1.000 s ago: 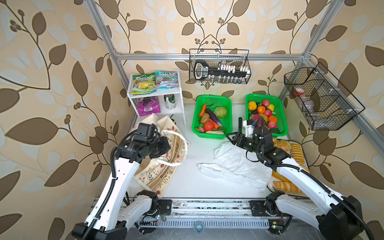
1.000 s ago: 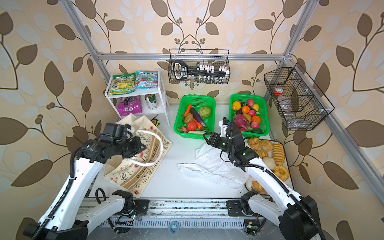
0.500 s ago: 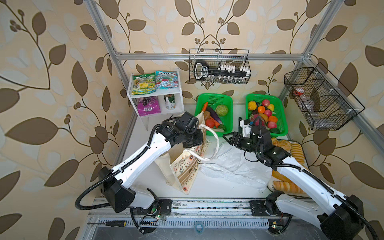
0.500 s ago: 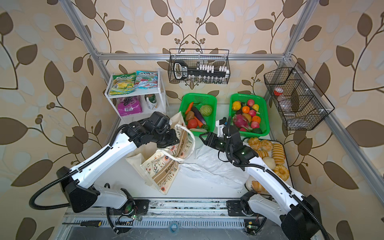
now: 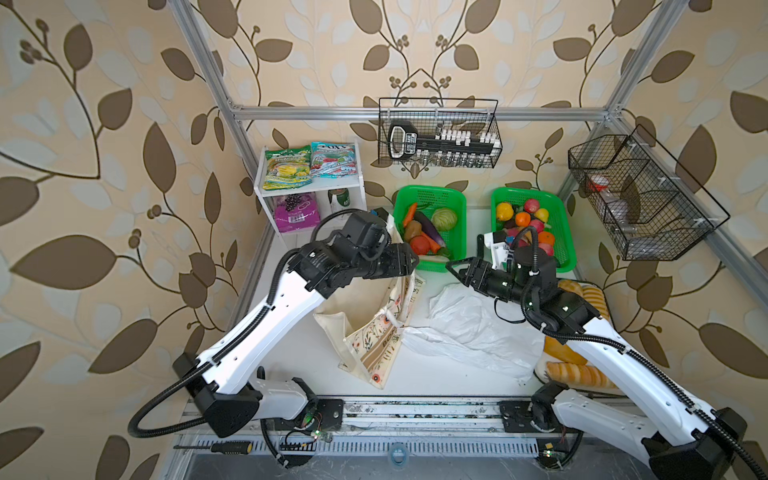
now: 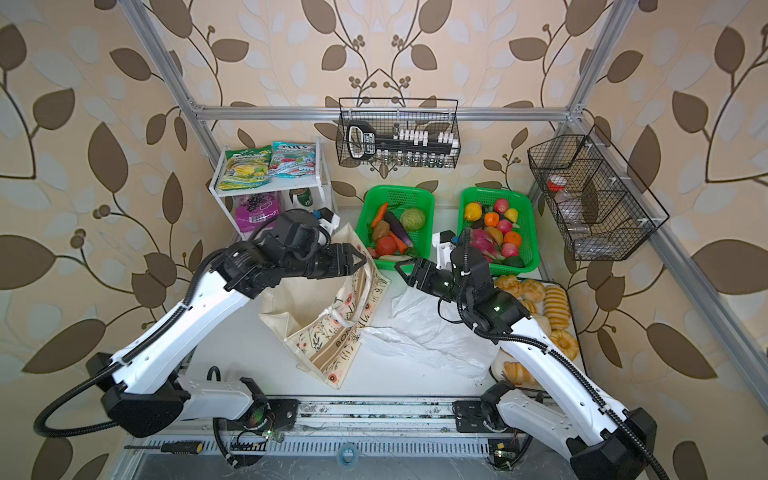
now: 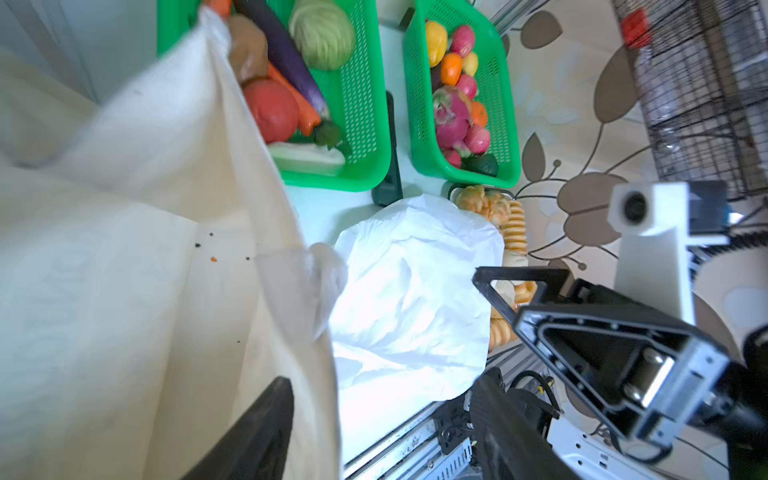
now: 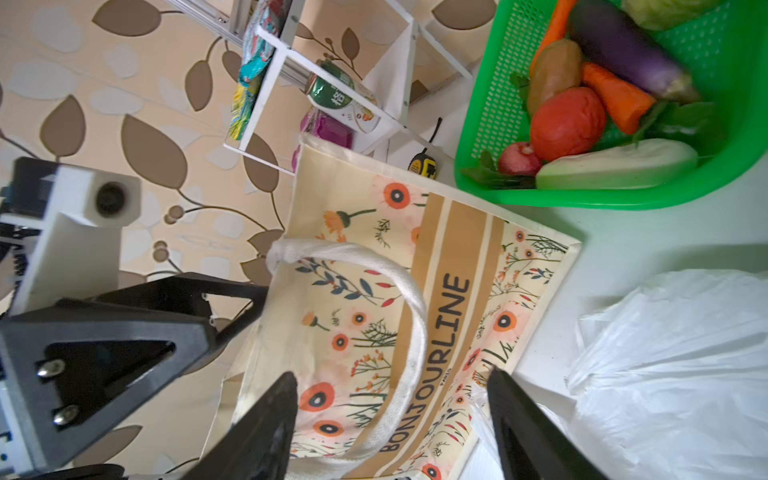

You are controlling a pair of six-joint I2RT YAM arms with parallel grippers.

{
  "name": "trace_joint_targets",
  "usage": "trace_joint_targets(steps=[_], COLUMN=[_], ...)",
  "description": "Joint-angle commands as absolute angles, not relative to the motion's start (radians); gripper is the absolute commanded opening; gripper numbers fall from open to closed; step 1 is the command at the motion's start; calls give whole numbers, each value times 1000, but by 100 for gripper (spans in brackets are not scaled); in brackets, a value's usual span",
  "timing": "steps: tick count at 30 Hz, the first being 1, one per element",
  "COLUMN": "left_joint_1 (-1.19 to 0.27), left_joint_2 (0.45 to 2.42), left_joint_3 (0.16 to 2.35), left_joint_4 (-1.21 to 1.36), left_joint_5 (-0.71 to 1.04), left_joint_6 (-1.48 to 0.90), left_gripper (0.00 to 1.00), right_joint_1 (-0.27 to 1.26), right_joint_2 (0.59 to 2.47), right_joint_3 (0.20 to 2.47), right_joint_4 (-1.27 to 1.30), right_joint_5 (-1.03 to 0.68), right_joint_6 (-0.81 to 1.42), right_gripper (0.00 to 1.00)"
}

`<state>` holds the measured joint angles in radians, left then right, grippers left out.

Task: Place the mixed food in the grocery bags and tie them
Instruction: 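Lift the tote bag with the left gripper and open its mouth with the right gripper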

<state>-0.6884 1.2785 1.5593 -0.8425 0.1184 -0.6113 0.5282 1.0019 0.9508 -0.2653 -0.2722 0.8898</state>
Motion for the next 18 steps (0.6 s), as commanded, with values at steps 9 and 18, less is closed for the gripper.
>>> trace_joint_targets(steps=[9,18], left_joint_1=[-590,-91], left_joint_2=[1138,1150], left_joint_3=[1636,1418], left_joint_4=[-1158,-1099], left_joint_5=[-461,67], left_joint_6=[-456,-371], left_gripper=[99,99], right_joint_1=[871,940], right_joint_2=[1224,1458], right_joint_3=[1203,1430], right_joint_4=[-310,-570], right_joint_5=[-65,109], right_joint_6=[856,815], right_gripper=[77,73])
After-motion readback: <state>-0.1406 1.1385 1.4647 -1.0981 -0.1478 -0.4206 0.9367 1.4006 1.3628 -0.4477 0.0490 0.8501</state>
